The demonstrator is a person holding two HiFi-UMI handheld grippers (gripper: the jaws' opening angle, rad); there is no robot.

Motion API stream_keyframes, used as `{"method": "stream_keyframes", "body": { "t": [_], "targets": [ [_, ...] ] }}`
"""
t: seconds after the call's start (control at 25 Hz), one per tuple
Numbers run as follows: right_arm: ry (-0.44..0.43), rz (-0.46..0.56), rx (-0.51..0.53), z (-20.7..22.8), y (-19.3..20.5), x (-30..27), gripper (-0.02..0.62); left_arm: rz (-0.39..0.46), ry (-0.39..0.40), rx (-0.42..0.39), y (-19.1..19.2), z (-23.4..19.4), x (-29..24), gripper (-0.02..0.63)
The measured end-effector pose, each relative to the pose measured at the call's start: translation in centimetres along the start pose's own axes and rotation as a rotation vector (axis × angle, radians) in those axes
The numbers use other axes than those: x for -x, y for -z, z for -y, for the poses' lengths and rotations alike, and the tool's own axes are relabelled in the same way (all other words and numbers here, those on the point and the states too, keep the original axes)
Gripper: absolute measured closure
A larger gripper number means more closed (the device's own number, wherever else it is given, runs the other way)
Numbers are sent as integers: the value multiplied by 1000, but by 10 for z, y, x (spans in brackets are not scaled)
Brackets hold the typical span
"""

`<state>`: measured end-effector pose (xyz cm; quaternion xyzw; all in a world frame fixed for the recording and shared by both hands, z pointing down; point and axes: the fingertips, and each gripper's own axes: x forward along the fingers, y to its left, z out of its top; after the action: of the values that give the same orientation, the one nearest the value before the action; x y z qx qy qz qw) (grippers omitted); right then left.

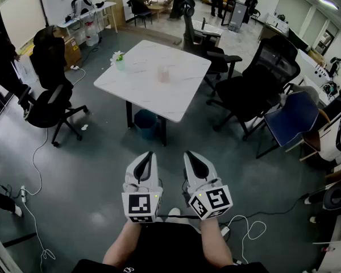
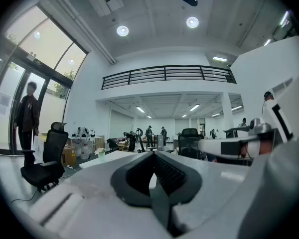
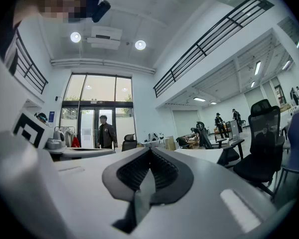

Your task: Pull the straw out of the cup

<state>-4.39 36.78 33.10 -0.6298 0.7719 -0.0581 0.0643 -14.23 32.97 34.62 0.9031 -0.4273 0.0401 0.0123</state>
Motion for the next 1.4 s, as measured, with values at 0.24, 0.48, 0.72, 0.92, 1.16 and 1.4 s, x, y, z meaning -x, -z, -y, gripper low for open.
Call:
{"method": "stream_keyframes", "body": {
  "t": [0.24, 0.48, 0.72, 0.92, 1.16, 1.4],
  "targets": [
    [10, 21, -38, 19, -3, 0, 594, -9, -2, -3, 2, 10, -12, 605],
    [8, 16, -46, 40, -2, -2, 594, -16, -7, -5, 4, 24, -27, 605],
    [5, 2, -76, 65, 4, -8, 594, -30, -25, -10, 9, 33, -39, 606],
    [-26, -9, -88, 68, 8, -25, 594, -42, -57, -11, 12, 22, -52, 606],
    [-42, -11, -95, 86, 9, -66, 594, -43, -84, -4, 8, -1, -85, 606],
    [-58, -27, -80, 112, 14, -129, 594, -39, -125, 33, 12, -40, -143, 606]
  ]
}}
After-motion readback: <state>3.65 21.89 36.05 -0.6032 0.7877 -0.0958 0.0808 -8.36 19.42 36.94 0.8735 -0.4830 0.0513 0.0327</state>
